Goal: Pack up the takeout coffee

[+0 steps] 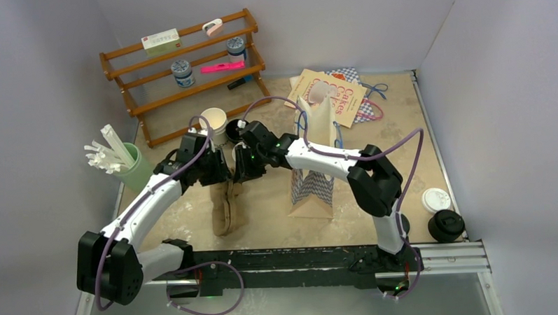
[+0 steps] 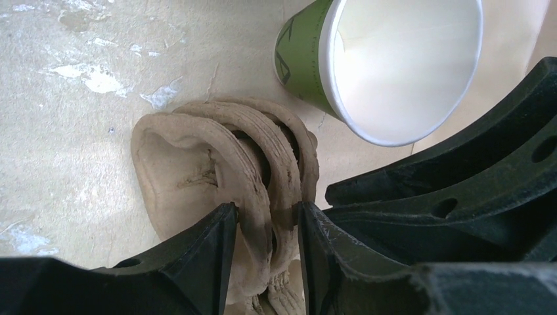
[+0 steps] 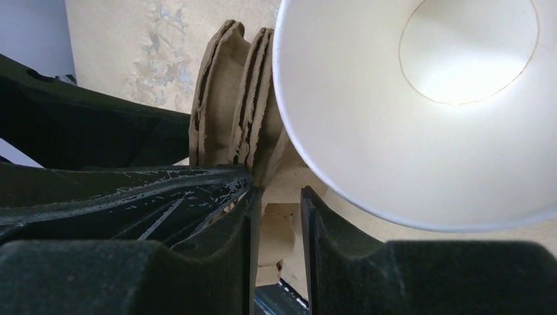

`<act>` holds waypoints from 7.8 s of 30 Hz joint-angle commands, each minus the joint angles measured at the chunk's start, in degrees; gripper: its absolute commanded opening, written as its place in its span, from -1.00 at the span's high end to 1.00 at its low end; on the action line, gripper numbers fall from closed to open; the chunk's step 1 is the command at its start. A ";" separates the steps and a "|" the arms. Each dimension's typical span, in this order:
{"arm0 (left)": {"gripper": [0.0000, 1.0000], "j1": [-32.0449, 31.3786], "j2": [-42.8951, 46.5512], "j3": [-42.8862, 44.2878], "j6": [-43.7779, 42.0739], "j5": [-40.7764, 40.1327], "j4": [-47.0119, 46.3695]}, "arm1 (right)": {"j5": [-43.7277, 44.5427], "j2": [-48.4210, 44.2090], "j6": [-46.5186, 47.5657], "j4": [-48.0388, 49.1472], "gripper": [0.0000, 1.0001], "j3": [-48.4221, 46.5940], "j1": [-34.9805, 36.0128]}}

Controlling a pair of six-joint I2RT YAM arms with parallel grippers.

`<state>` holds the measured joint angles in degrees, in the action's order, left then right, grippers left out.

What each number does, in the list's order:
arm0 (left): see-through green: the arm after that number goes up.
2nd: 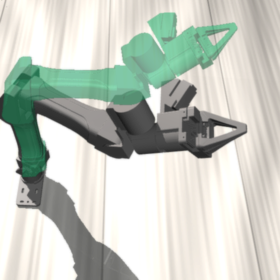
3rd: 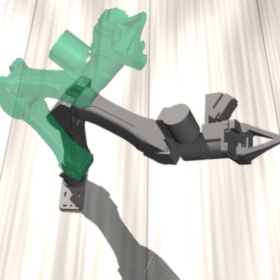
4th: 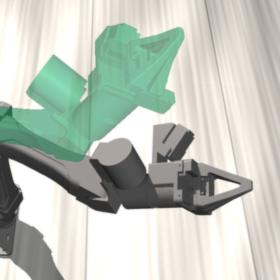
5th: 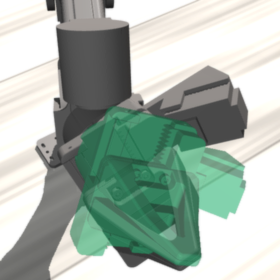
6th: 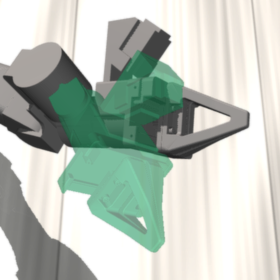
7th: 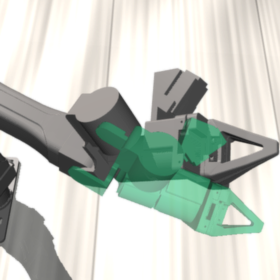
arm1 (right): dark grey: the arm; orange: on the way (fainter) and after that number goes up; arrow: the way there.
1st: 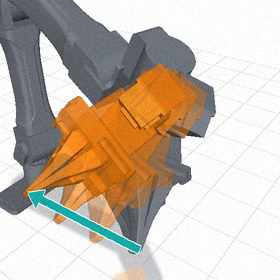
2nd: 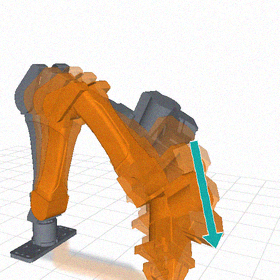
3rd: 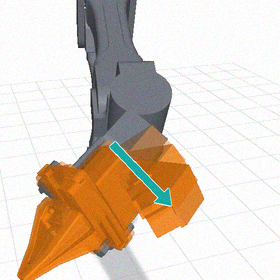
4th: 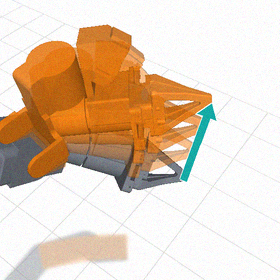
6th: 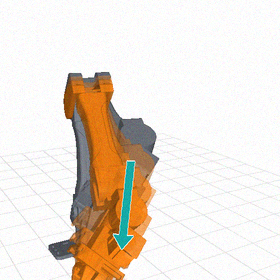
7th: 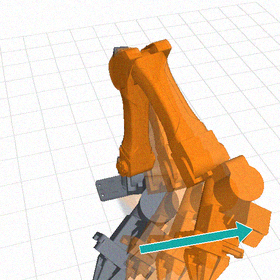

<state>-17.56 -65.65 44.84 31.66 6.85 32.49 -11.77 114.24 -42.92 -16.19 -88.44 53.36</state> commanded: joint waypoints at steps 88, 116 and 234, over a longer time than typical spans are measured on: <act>1.00 0.42 6.28 15.14 -4.90 -7.12 18.05 | -5.82 -4.98 1.65 6.60 0.05 2.98 -1.51; 1.00 0.42 12.01 13.52 3.86 -6.76 16.79 | -6.07 -12.72 -4.78 12.28 -0.31 5.40 -1.51; 1.00 0.37 8.13 13.96 1.64 -5.36 15.11 | -10.04 -12.11 5.91 11.46 0.14 8.26 3.85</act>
<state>-17.37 -58.17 60.75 32.36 0.21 51.09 -23.09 103.90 -38.30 -1.85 -78.19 56.95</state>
